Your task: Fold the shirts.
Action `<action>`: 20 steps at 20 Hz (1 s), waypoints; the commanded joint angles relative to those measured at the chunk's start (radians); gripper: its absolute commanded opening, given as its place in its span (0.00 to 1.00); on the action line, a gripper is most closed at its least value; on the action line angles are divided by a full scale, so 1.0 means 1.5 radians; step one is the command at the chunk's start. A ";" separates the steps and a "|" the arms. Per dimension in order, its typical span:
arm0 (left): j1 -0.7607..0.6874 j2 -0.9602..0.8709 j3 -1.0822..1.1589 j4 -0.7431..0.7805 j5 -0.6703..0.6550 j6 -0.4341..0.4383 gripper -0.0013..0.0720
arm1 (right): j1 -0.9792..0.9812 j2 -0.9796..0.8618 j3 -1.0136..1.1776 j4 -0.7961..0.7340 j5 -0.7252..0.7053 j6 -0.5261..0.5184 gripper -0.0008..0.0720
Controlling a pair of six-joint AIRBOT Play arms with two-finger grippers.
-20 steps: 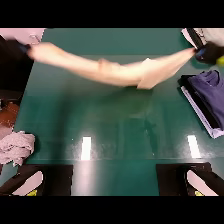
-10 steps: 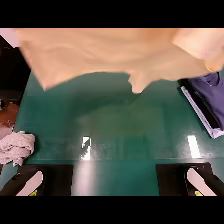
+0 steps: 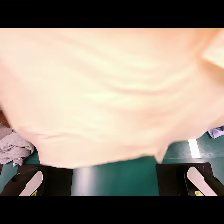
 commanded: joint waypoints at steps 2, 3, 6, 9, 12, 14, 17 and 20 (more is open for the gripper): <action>0.001 -0.045 -0.253 0.007 -0.054 0.001 0.05 | 0.067 -0.111 -0.122 -0.035 0.137 0.030 0.03; 0.001 -0.068 -0.306 0.009 -0.053 0.002 0.05 | 0.104 -0.140 -0.168 -0.084 0.146 0.030 0.03; 0.001 -0.149 -0.411 0.010 -0.004 0.006 0.05 | 0.208 -0.235 -0.270 -0.212 0.125 0.033 0.03; 0.001 -0.247 -0.428 0.000 0.106 0.014 0.05 | 0.272 -0.319 -0.315 -0.237 -0.005 0.033 0.03; 0.000 -0.312 -0.428 -0.111 0.241 0.097 0.05 | 0.305 -0.387 -0.310 -0.229 -0.173 0.041 0.03; 0.000 -0.339 -0.425 -0.168 0.327 0.144 0.05 | 0.317 -0.419 -0.288 -0.229 -0.256 0.050 0.03; 0.000 -0.377 -0.389 -0.177 0.361 0.171 0.05 | 0.319 -0.447 -0.240 -0.236 -0.328 0.049 0.03; 0.000 -0.401 -0.358 -0.179 0.340 0.201 0.05 | 0.319 -0.447 -0.228 -0.304 -0.328 0.049 0.03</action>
